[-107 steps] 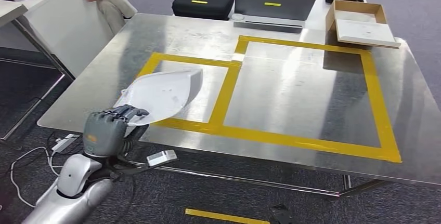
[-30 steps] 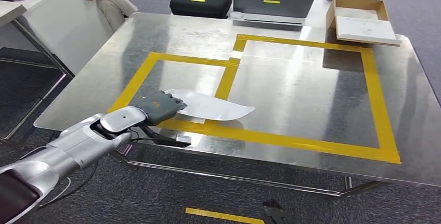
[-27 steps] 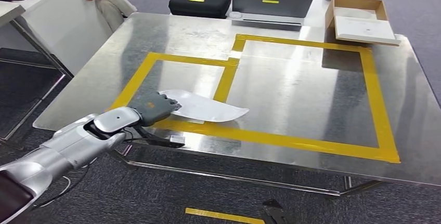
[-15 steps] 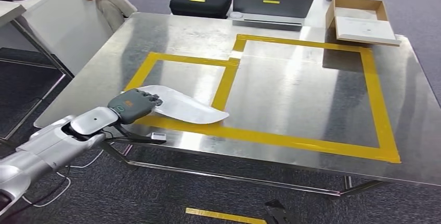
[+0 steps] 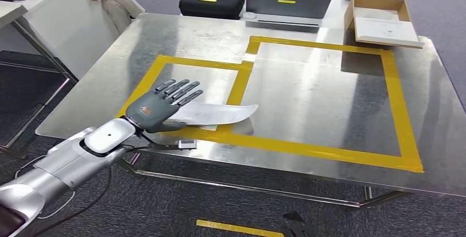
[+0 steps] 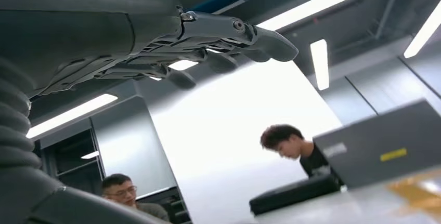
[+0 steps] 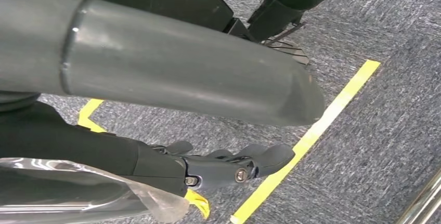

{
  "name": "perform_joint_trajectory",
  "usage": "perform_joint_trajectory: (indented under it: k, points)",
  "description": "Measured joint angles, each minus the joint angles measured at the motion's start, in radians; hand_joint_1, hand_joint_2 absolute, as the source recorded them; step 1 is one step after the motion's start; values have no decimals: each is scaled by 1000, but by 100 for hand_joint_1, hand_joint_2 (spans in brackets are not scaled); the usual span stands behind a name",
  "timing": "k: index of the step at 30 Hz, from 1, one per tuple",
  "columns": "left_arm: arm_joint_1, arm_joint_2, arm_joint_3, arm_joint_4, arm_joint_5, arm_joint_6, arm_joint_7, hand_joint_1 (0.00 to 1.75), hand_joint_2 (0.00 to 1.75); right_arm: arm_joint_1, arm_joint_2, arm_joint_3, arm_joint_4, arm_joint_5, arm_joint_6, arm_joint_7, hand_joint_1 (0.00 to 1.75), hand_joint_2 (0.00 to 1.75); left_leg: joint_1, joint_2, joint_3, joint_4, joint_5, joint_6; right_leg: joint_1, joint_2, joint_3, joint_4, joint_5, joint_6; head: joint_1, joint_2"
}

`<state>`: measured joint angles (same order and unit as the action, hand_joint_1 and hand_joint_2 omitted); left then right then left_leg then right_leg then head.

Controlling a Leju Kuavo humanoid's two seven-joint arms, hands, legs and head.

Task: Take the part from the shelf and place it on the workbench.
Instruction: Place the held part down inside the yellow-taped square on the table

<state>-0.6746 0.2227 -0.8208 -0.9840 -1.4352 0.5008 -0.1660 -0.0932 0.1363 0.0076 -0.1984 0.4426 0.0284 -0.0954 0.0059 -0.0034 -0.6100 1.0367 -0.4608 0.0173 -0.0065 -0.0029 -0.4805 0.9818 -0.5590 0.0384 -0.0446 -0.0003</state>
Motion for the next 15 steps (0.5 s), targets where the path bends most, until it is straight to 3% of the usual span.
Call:
perform_joint_trajectory:
  k: [2,3,5,6,7,8,9,11,12,13,15]
  points:
    - [19,-12,23,-80,40,7,-13,0,0,1,2,-7,0,-2,-6,-3,0,0,4,3,13,-26,13,11,-1,1,-8,10,-13,8,1,0]
    - [32,-20,33,-127,65,11,-20,0,0,2,3,-11,0,-4,-9,-4,0,0,7,4,20,-38,18,14,-2,1,-25,42,-34,10,2,0]
    - [66,-34,48,-223,103,17,-27,0,0,6,3,-20,0,-8,-15,-7,0,0,9,6,23,-46,22,17,-6,2,-87,163,-90,16,2,0]
    - [84,-39,51,-265,112,19,-29,0,0,10,3,-23,0,-9,-18,-8,0,0,10,6,22,-46,22,16,-10,2,-121,224,-108,20,2,0]
    - [102,-44,54,-300,118,19,-30,0,0,13,3,-26,0,-10,-19,-9,0,0,11,6,22,-46,21,15,-14,2,-144,260,-108,25,2,0]
    - [118,-46,56,-328,128,24,-31,0,0,15,3,-29,0,-11,-20,-10,0,0,15,7,22,-45,21,11,-18,1,-151,260,-88,30,2,0]
    - [134,-48,61,-355,150,37,-36,0,0,17,3,-32,0,-14,-22,-11,0,0,20,6,22,-42,20,5,-25,1,-137,218,-49,38,2,0]
    - [174,-50,82,-418,237,83,-59,0,0,19,5,-40,0,-21,-27,-14,0,0,27,6,18,-30,13,-15,-35,0,-82,99,14,59,4,0]
    - [199,-51,98,-459,297,111,-78,0,0,20,8,-44,1,-25,-30,-15,0,0,28,6,14,-20,11,-26,-37,3,-63,62,28,61,7,0]
    - [224,-52,115,-502,354,133,-97,0,0,23,10,-48,1,-28,-32,-16,0,0,26,5,9,-11,9,-34,-37,7,-56,49,27,57,9,0]
    - [276,-53,147,-583,445,164,-133,0,0,29,12,-57,1,-33,-38,-19,0,0,24,3,1,-1,13,-45,-35,13,-65,61,25,36,10,0]
